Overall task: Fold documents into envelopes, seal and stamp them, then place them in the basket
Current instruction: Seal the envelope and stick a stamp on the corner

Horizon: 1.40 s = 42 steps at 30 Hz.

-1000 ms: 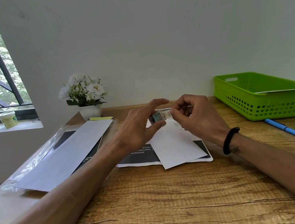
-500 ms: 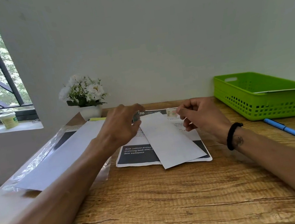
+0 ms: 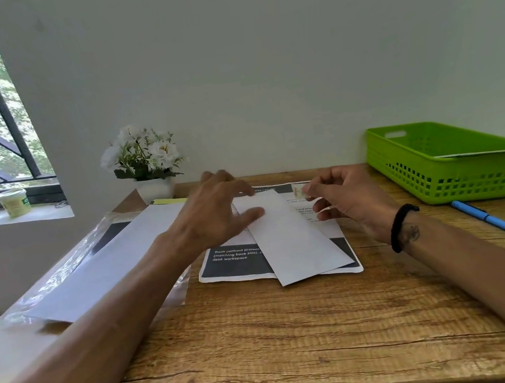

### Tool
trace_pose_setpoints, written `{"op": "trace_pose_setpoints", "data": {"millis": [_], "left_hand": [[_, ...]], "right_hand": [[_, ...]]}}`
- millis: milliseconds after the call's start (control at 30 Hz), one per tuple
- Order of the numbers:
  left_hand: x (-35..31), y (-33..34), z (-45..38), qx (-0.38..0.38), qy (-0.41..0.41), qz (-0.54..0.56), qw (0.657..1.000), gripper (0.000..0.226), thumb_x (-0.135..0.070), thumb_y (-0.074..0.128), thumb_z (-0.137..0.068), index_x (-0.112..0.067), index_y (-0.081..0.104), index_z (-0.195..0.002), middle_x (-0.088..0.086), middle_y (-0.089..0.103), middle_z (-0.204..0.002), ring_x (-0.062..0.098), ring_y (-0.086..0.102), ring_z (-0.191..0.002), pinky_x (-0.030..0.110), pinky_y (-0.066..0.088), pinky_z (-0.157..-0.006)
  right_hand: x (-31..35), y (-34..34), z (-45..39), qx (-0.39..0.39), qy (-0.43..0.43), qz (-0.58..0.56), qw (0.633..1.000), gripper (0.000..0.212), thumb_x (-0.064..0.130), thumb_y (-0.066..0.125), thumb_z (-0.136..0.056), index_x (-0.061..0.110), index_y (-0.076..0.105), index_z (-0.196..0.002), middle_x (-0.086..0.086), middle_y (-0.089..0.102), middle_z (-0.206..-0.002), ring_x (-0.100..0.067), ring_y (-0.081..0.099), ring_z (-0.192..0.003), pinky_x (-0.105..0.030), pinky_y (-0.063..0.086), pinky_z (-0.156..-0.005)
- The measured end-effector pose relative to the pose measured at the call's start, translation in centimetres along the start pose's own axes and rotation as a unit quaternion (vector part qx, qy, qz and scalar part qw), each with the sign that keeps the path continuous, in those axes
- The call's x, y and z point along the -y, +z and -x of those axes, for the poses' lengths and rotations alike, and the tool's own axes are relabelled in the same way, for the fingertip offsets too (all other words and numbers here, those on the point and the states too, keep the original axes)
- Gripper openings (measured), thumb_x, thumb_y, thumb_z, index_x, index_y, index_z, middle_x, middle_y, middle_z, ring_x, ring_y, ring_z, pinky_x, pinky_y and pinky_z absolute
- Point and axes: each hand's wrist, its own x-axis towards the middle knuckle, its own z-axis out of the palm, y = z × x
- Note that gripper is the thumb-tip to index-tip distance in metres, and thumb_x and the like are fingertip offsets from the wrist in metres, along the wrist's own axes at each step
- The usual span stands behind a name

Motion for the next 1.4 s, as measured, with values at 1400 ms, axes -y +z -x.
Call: {"op": "trace_pose_setpoints", "data": {"millis": [1400], "left_hand": [[-5.2, 2.1, 1.0, 0.176, 0.131, 0.088, 0.972, 0.041, -0.047, 0.044, -0.108, -0.050, 0.046, -0.149, -0.010, 0.051, -0.150, 0.005, 0.040, -0.137, 0.031, 0.037, -0.108]], "right_hand": [[1.9, -5.4, -1.3, 0.268, 0.122, 0.267, 0.918, 0.012, 0.014, 0.083, -0.084, 0.008, 0.079, -0.094, -0.012, 0.078, -0.087, -0.012, 0.063, -0.067, -0.024, 0.054, -0.063]]}}
